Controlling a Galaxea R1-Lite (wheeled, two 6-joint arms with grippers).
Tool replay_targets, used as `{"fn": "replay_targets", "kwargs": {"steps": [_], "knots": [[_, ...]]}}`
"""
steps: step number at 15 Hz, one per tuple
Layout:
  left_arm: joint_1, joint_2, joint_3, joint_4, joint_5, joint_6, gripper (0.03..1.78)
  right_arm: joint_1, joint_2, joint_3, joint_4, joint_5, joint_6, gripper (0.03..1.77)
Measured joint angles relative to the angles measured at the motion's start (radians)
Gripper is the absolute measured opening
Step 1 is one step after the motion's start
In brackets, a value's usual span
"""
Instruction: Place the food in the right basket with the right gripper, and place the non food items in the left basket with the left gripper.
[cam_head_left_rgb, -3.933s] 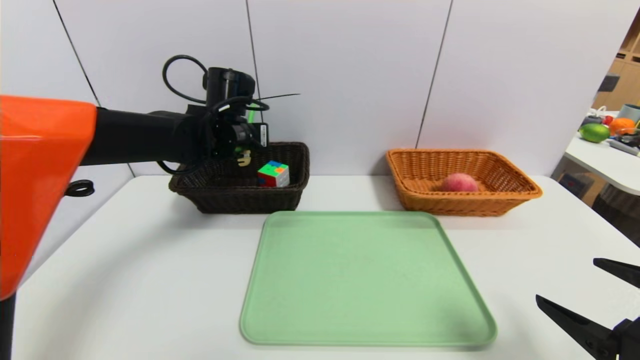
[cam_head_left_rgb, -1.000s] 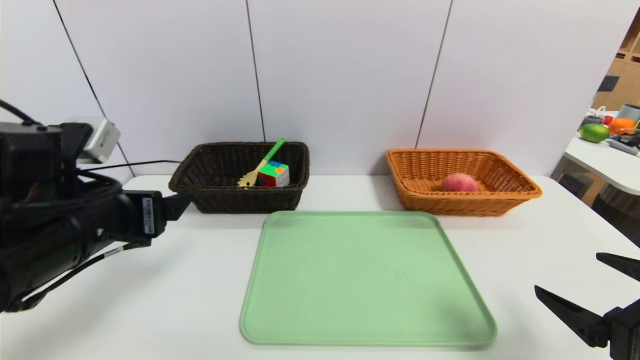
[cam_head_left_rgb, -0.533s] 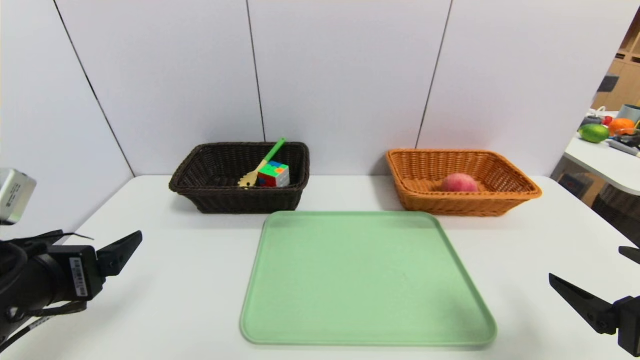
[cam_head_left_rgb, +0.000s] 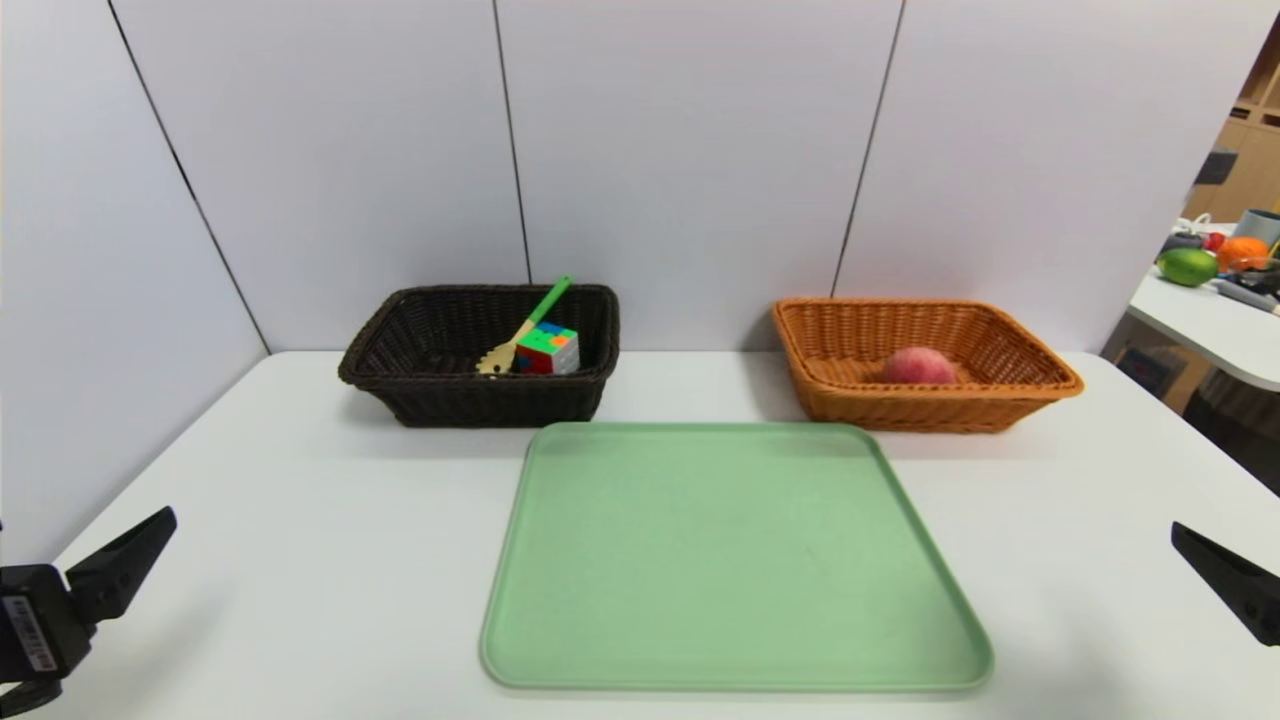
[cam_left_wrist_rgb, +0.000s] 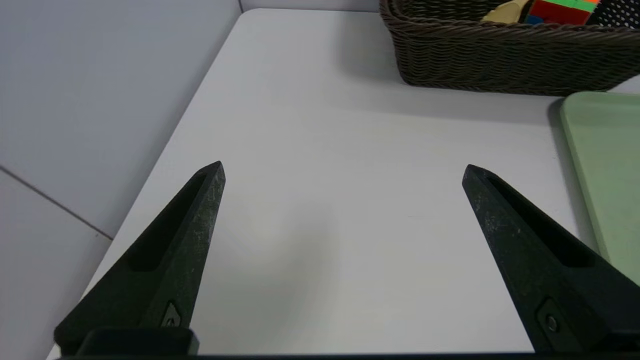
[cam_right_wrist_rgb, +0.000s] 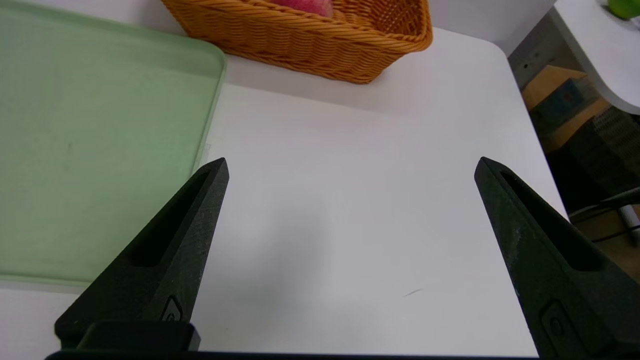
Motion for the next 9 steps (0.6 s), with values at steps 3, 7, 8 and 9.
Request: {"fn": "replay_targets", "kwargs": {"steps": [3, 7, 8, 9], "knots": [[0.068, -0.081, 0.034, 0.0, -0.01, 0.004, 1.69, -0.064, -0.062, 0.005, -0.001, 0.005, -0.005, 1.69], [0.159, -0.23, 0.076, 0.002, -0.074, 0.06, 1.69, -0.11, -0.174, 0.05, 0.002, 0.006, -0.011, 1.69], [0.19, -0.267, 0.09, 0.002, -0.086, 0.084, 1.69, -0.117, -0.197, 0.058, -0.001, 0.006, -0.012, 1.69], [0.218, -0.298, 0.101, 0.002, -0.097, 0.094, 1.69, -0.129, -0.217, 0.062, 0.0, 0.006, -0.011, 1.69]]}}
